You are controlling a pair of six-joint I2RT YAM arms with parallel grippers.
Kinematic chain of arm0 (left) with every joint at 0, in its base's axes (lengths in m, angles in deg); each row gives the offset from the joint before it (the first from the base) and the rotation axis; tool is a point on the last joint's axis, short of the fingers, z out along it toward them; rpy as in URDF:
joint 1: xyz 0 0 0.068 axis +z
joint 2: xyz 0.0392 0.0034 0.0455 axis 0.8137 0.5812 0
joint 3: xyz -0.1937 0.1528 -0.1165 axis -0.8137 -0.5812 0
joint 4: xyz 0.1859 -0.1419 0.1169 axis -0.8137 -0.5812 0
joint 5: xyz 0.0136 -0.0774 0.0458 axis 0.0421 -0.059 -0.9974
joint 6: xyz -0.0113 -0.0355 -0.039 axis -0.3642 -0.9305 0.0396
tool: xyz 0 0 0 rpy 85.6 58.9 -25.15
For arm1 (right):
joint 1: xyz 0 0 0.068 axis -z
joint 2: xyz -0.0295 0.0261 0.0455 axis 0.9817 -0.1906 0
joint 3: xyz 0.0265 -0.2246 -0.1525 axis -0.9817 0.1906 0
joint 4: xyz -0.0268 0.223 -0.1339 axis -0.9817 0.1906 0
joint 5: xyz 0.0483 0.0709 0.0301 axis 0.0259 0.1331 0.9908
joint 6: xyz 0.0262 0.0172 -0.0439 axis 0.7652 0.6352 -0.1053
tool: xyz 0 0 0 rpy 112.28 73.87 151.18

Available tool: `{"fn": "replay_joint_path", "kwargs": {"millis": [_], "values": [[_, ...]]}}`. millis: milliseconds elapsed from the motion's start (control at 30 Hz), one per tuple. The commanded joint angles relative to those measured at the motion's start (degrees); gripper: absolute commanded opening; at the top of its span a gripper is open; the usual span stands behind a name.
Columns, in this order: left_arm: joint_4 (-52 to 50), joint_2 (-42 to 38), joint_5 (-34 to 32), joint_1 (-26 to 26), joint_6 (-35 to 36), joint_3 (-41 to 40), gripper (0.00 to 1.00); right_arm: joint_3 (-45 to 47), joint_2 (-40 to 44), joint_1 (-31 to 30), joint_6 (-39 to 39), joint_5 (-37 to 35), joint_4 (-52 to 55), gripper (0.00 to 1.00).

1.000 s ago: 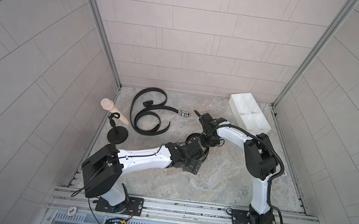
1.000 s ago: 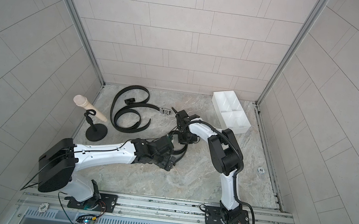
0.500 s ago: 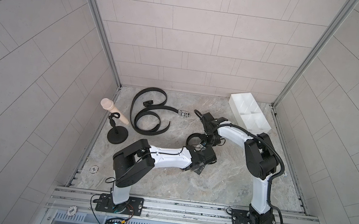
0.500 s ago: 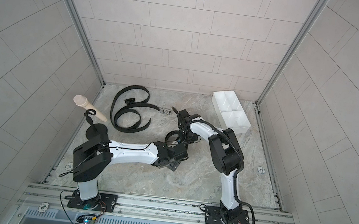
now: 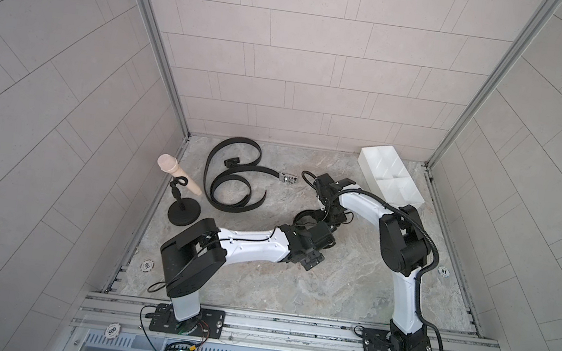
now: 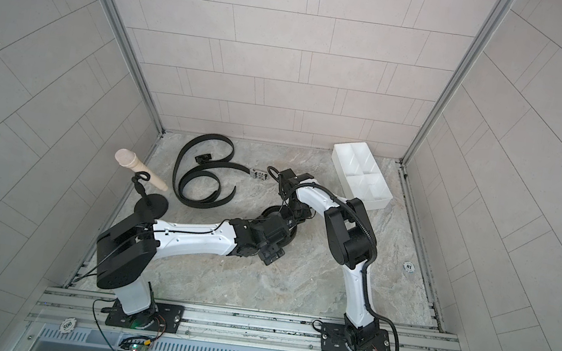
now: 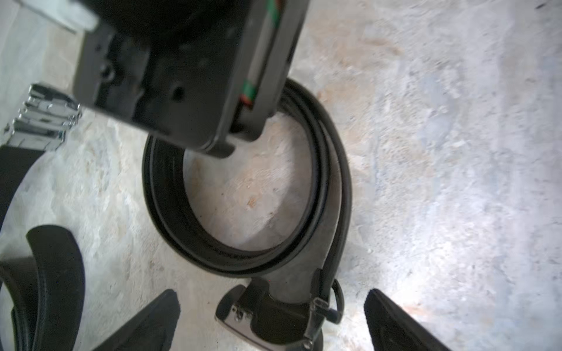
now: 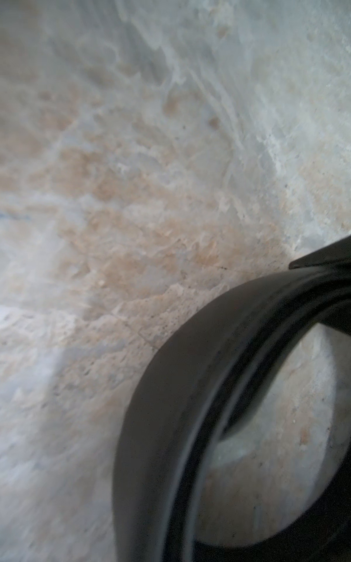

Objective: Place the belts into the storage roll
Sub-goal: Roll the belt at the center of the board.

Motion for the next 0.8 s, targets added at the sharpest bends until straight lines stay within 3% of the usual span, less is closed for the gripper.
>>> {"fn": "replay_joint_path", "kwargs": {"millis": [0, 333, 600, 767], "values": [[1.5, 1.94, 4.82, 0.29, 8.24, 2.5, 1.0, 1.92, -3.66, 0.89, -2.99, -0.8, 10.69, 0.01], [0.17, 8.6, 10.76, 2.1, 10.66, 7.79, 1.0, 2.16, -3.67, 2.71, -5.17, 0.63, 11.67, 0.02], [-1.46, 6.76, 15.41, 5.1, 11.47, 2.56, 1.0, 3.02, -2.96, 5.4, -7.12, 0.35, 12.14, 0.02], [-4.01, 9.15, 15.21, 5.98, 13.6, 4.6, 0.95, 2.21, -3.55, 5.73, -7.07, 0.84, 12.03, 0.02]]}}
